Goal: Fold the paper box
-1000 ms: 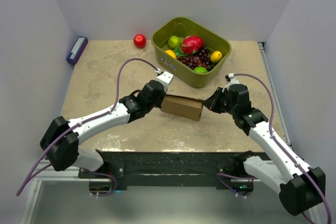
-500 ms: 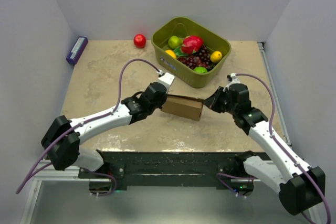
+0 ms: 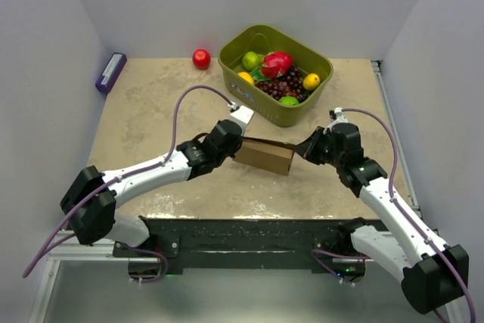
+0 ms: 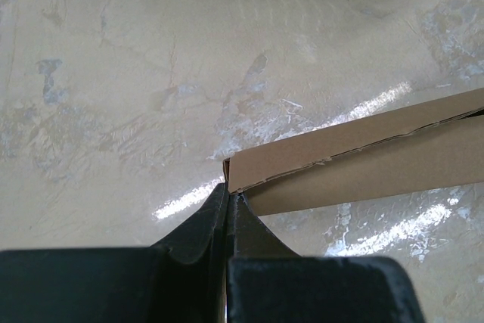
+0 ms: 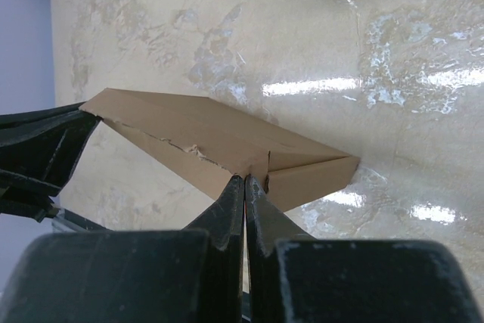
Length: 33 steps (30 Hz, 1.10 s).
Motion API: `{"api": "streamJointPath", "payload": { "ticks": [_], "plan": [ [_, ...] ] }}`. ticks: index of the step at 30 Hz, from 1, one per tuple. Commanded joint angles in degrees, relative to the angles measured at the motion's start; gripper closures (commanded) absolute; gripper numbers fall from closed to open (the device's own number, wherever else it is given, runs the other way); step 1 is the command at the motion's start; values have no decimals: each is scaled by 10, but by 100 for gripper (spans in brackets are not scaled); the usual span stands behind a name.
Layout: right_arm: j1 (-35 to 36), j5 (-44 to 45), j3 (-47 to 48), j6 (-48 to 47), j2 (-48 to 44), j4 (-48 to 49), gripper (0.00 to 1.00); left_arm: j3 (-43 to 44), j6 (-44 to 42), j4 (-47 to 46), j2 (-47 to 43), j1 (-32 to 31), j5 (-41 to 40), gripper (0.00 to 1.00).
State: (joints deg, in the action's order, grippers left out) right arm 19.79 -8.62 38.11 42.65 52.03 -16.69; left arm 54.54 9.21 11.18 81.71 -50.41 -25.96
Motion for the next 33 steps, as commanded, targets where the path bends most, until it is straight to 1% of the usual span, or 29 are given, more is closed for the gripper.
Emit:
{"api": "streamJointPath", "payload": {
  "ticks": [1,9,14,18,21,22,25,33],
  "plan": [
    [-10,12,-14,-10,-26,10,100,-30,-4,135,38,0,20,100],
    [-6,-9,-47,-3,-38,24,100,-25,0,135,42,-1,28,100],
    [11,10,-51,-7,-44,9,100,-24,1,135,43,-1,31,100],
    [30,46,-51,-19,-52,-17,100,-22,5,134,42,-1,37,100],
    [61,71,-52,-22,-48,-34,100,-22,8,133,41,-1,42,100],
    [83,84,-52,-21,-45,-36,100,-21,10,133,40,-1,42,100],
    [117,130,-53,-17,-33,-48,100,-21,11,131,39,-2,47,100],
    [158,191,-52,-18,-23,-82,100,-21,13,127,38,-1,61,100]
  ]
}}
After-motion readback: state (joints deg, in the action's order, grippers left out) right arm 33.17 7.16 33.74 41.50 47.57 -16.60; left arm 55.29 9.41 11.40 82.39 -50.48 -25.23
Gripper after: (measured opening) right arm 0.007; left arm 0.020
